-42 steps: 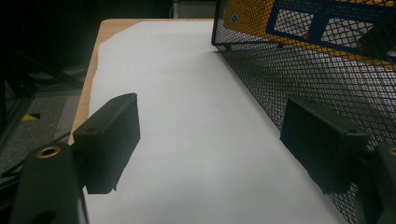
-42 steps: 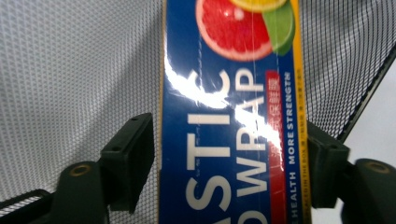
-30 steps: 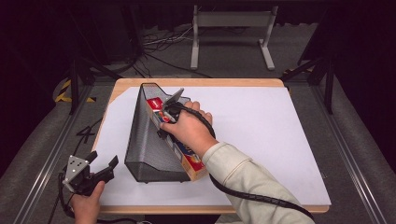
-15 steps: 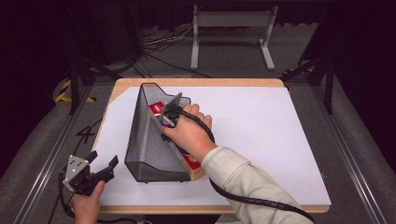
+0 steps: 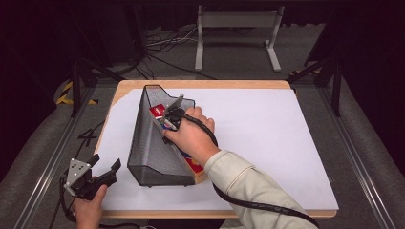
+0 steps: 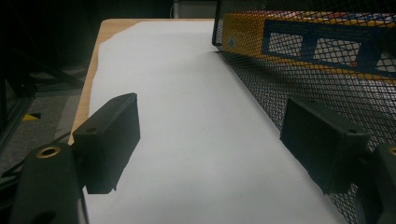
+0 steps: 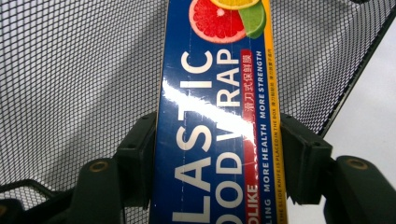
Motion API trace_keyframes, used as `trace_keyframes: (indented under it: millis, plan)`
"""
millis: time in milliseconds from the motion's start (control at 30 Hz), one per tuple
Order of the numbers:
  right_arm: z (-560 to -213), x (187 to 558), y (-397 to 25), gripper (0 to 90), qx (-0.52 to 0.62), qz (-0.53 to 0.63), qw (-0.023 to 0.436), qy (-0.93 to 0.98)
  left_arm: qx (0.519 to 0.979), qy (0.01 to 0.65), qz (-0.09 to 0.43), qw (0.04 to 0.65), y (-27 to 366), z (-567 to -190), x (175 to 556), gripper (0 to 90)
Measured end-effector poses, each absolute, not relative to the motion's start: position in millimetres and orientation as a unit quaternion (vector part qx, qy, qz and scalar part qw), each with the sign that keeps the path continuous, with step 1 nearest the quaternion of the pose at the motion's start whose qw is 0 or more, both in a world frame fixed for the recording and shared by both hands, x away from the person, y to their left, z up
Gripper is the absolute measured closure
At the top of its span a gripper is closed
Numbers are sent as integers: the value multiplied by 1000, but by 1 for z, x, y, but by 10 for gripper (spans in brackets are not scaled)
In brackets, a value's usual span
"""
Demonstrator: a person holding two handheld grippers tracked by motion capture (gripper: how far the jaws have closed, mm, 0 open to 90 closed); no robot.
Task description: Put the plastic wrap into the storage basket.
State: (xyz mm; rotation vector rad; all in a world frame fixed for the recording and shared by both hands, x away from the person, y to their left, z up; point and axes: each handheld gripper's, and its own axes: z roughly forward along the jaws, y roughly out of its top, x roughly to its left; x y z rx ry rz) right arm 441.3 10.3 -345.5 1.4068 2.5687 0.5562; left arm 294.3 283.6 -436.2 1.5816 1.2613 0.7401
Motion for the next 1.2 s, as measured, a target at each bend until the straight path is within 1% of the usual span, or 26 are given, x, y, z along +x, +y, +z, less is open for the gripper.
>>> trace_keyframes:
  millis: [133, 233, 267, 300, 333, 400, 533, 700, 733, 767, 867, 967, 1067, 1133, 1200]
  plan:
    - [-344, 440, 0, 297, 457, 219, 75, 859, 646, 516, 302, 474, 284, -437, 295, 206]
    - [-333, 437, -8, 250, 440, 258, 75, 857, 647, 515, 302, 473, 283, -437, 295, 206]
    - [-329, 436, -12, 219, 427, 275, 75, 858, 647, 515, 302, 473, 283, -437, 295, 206]
    - [-329, 436, -12, 219, 427, 275, 75, 858, 647, 515, 302, 473, 283, -437, 295, 206]
    - [-324, 434, -17, 200, 416, 290, 80, 858, 648, 515, 303, 474, 283, -437, 295, 206]
    - [-315, 431, -26, 198, 404, 315, 92, 854, 647, 515, 303, 473, 282, -437, 294, 206]
    - [-301, 424, -48, 190, 383, 360, 100, 845, 647, 516, 303, 472, 282, -437, 295, 206]
    - [-290, 416, -73, 190, 363, 394, 126, 835, 649, 515, 303, 471, 282, -436, 295, 206]
    - [-287, 412, -84, 190, 358, 403, 132, 832, 647, 517, 303, 472, 281, -436, 295, 206]
    - [-287, 412, -84, 190, 358, 403, 132, 832, 647, 516, 303, 472, 281, -436, 295, 206]
    - [-284, 404, -102, 190, 346, 416, 138, 829, 647, 516, 303, 472, 281, -436, 295, 206]
    - [-284, 395, -125, 189, 330, 431, 145, 827, 648, 515, 303, 473, 282, -436, 295, 205]
    - [-294, 384, -162, 167, 313, 443, 165, 824, 648, 515, 302, 474, 282, -436, 295, 204]
    - [-313, 376, -198, 175, 315, 439, 183, 822, 649, 514, 301, 474, 281, -436, 295, 204]
    - [-335, 370, -230, 200, 334, 427, 188, 819, 651, 513, 300, 473, 280, -436, 296, 203]
